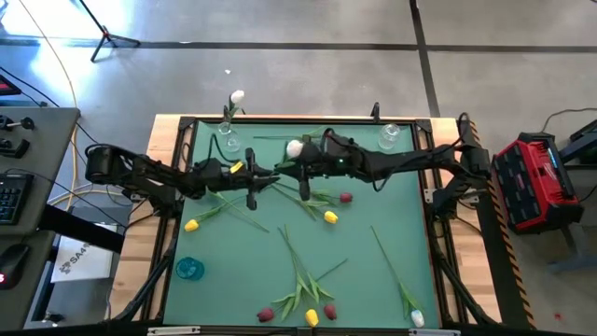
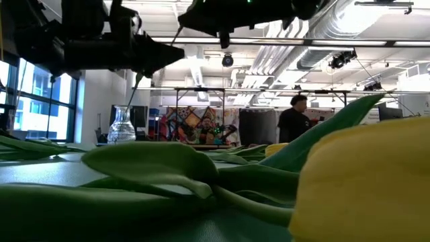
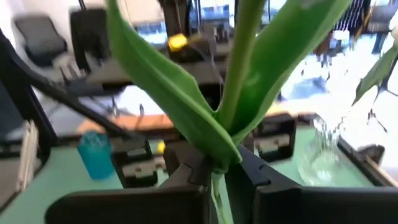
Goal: Sort flowers into vase by color
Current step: Put the white flower into the left transparent vase
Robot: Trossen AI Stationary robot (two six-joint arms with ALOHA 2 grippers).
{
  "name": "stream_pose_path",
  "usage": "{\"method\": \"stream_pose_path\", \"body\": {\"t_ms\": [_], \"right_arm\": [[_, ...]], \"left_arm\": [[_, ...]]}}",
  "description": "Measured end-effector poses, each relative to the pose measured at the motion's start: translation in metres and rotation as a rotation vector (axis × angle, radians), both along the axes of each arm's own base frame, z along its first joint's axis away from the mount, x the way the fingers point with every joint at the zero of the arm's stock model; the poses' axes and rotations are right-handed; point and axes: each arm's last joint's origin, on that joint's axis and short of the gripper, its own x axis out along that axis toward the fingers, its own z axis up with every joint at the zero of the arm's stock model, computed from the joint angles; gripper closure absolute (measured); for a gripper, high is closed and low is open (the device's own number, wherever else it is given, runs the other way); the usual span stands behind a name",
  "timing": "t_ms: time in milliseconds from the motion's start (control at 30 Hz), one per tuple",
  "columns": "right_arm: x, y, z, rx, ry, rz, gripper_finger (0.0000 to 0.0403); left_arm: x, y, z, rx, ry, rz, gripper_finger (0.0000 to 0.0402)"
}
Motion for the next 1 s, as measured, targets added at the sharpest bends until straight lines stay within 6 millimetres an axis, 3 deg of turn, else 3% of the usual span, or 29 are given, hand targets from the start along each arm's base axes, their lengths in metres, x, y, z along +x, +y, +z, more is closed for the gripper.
{"method": "stream_pose_path", "body": {"t_ms": [200,400,833,1000], "right_arm": [[0.002,-0.001,0.011,-0.013,0.153,-0.033,0.0397],[0.0,-0.004,0.011,-0.011,0.239,-0.042,0.0397],[0.0,-0.003,0.012,-0.045,0.232,-0.015,0.0401],[0.0,-0.003,0.012,-0.045,0.239,-0.015,0.0401]], "left_arm": [[0.001,0.0,0.001,-0.003,0.0,0.007,0.0305],[0.001,0.0,0.002,-0.002,-0.008,0.006,0.0299],[0.02,0.0,0.017,-0.04,0.03,-0.065,0.0319],[0.022,0.001,0.019,-0.03,0.029,-0.052,0.035]]}}
